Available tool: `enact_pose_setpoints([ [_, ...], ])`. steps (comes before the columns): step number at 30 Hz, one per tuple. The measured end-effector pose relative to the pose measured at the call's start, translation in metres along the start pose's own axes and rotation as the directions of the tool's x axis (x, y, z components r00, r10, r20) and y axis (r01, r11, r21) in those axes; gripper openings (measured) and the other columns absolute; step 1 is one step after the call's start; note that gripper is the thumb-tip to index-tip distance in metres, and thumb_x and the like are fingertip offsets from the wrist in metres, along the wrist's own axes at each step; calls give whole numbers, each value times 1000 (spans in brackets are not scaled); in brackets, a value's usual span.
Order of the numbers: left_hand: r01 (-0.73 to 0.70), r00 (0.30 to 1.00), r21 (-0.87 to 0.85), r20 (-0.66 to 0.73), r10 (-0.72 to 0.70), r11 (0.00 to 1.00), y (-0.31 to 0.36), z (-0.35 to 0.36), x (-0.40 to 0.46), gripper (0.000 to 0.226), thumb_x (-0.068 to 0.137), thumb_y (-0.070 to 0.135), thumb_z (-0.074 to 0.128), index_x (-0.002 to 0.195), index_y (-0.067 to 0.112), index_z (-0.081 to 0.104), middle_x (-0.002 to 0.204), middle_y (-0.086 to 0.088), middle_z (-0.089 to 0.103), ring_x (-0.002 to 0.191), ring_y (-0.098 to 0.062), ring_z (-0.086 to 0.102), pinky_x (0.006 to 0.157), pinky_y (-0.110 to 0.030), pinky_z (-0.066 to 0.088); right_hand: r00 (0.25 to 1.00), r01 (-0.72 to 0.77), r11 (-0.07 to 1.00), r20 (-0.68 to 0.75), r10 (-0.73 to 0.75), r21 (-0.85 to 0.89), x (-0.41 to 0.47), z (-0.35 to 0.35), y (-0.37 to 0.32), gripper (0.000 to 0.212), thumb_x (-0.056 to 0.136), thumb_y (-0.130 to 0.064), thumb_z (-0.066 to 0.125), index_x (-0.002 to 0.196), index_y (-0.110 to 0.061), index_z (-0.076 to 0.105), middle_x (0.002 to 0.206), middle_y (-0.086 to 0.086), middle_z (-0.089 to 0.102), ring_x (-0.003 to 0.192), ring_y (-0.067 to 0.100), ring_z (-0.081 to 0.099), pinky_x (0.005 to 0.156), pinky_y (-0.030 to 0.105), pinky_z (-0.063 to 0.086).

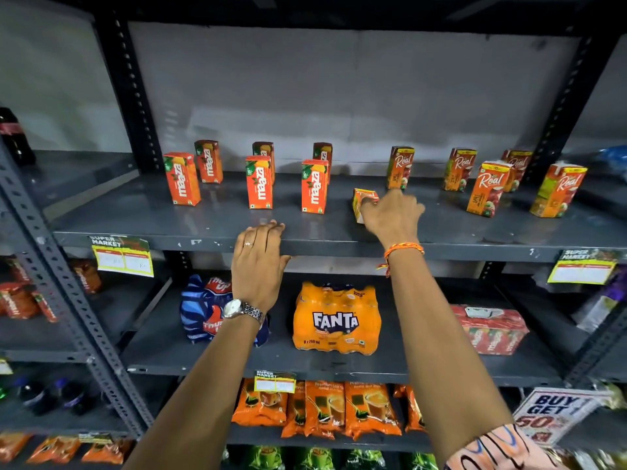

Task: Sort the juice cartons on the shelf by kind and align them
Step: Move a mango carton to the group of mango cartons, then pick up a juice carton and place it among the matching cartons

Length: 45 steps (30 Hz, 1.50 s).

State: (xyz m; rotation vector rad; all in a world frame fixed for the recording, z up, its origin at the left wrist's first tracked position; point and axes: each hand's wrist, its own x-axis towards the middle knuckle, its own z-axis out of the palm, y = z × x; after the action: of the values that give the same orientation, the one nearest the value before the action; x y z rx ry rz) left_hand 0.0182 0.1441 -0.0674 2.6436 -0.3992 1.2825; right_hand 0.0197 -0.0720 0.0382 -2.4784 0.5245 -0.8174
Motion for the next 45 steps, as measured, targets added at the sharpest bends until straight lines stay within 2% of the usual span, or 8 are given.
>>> enact_pose_setpoints([
  [9,30,999,-11,22,-30,999,5,-7,1,59,76,28,78,128,10,57,129,-7,61,118,-28,55,110,-39,30,983,-70,978,180,33,199,-2,-6,-8,30,84,-30,66,92,-1,63,110,21,68,103,39,65,76,35,48],
  [15,77,993,47,84,-81,996,13,-11,2,61,78,30,77,131,12,54,133,-7,58,123,-28,53,114,-42,31,971,-181,921,212,111,345,8,-27,11,24,86,-26,60,69,-10,54,87,13,71,92,32,70,88,42,57],
  [19,88,989,68,110,-95,994,28,-14,6,63,81,42,71,134,16,53,139,-5,54,128,-26,49,111,-41,31,937,-320,707,320,138,631,15,-36,30,14,86,-18,63,76,-9,60,78,15,74,67,24,71,77,43,62],
  [22,27,990,38,136,-32,999,53,-15,12,69,80,47,72,137,15,50,139,-5,54,127,-26,49,109,-40,34,906,-401,480,415,82,780,10,-53,39,6,94,-8,61,89,-4,58,94,14,68,84,26,69,76,38,59],
  [25,-30,988,-40,149,35,999,81,-13,17,76,80,44,72,143,13,43,140,-6,53,126,-26,50,108,-39,37,919,-370,349,395,2,861,6,-72,49,31,95,-3,57,125,7,53,118,18,63,101,31,67,72,32,62],
  [27,-47,981,-96,186,64,994,99,-8,19,77,85,42,68,148,12,37,147,-6,47,132,-25,46,111,-38,36,943,-308,309,331,-23,900,4,-88,58,34,95,1,55,129,9,51,121,17,61,102,29,66,73,32,62],
  [37,-86,982,-92,158,100,992,149,17,13,74,87,53,62,146,12,44,145,-5,52,134,-25,49,114,-41,33,981,-18,363,87,-174,931,-44,-186,96,34,95,-9,58,129,-4,56,121,10,68,110,22,69,83,29,59],
  [45,-25,999,-138,33,30,990,158,29,11,61,91,54,53,136,13,56,137,-4,60,128,-23,54,113,-40,33,963,36,413,79,-257,910,-74,-225,122,34,93,-16,62,127,-16,58,118,1,71,111,17,68,88,31,58],
])
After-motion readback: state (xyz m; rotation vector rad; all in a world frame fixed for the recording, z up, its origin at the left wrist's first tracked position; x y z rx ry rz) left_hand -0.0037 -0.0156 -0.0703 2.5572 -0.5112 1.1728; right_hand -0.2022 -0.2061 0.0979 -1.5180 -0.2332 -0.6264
